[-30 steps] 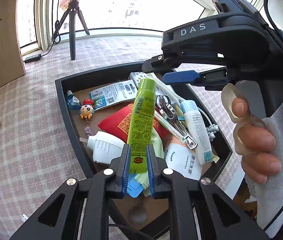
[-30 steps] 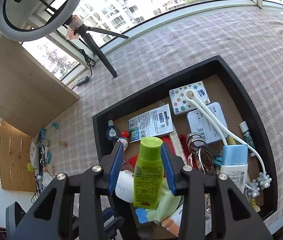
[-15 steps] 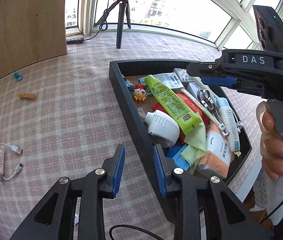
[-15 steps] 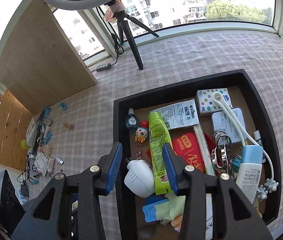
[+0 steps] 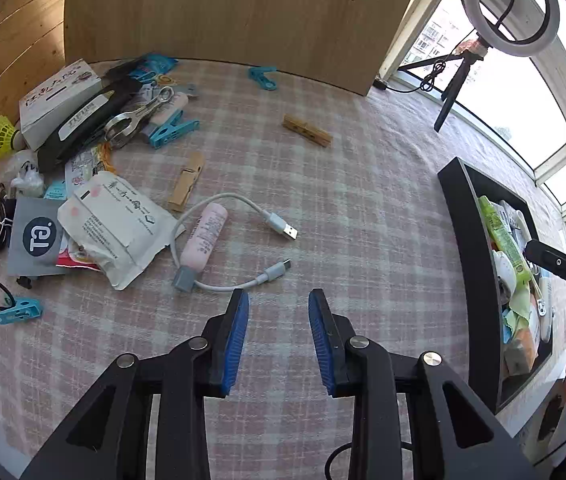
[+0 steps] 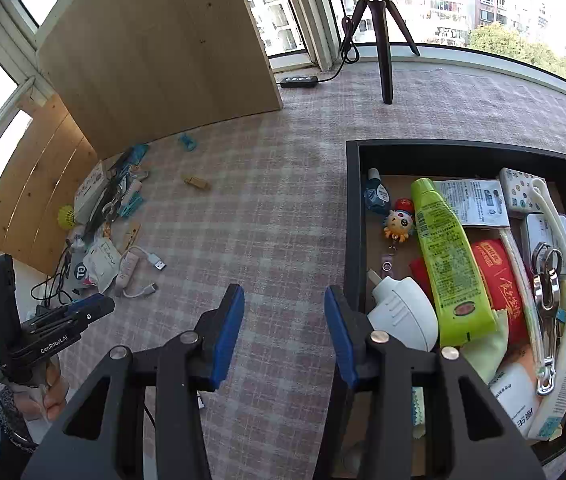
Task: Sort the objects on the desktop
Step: 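Move both tools back to the pink lotion tube and white cable, then grasp the pink lotion tube with the left tool while the right tool grasps the white cable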
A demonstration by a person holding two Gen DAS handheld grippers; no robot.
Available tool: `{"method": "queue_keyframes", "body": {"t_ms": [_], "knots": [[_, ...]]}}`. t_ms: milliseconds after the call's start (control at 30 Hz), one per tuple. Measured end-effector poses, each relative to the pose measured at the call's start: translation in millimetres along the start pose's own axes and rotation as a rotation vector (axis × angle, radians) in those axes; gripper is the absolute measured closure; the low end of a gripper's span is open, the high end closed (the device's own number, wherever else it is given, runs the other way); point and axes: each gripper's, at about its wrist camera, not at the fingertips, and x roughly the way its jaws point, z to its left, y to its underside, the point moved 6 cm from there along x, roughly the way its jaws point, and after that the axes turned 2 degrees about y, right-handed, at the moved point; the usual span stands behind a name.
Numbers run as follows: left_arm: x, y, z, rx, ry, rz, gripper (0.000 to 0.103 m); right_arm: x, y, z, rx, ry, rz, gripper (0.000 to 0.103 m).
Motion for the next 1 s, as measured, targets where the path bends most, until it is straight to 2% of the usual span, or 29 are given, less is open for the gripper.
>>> {"method": "queue_keyframes", "body": {"t_ms": [267,533,733,1000], "knots": [[-2.0,15.8,63.4,-0.125,-0.029,0.003,0.074,42.6,-10.9,82.7,-0.174,-0.057,0.063,0.062],[2.9,18.9,78.0,-0.173,-0.015,0.001,0.074,95.5,-22.8,147.4,-0.353,-0.087,0.154,0.062],[9.7,12.4,70.1,-0.156,0.000,0.008,0.074,134.3,-30.0,177.6,-0.458,-0.077,0.204,0.062],[31.2,-13.0,34.9,0.036,-0.040,0.012,0.073,166.3,-28.9,199.8,-0.543,-0.099,0.250,0.064]]}}
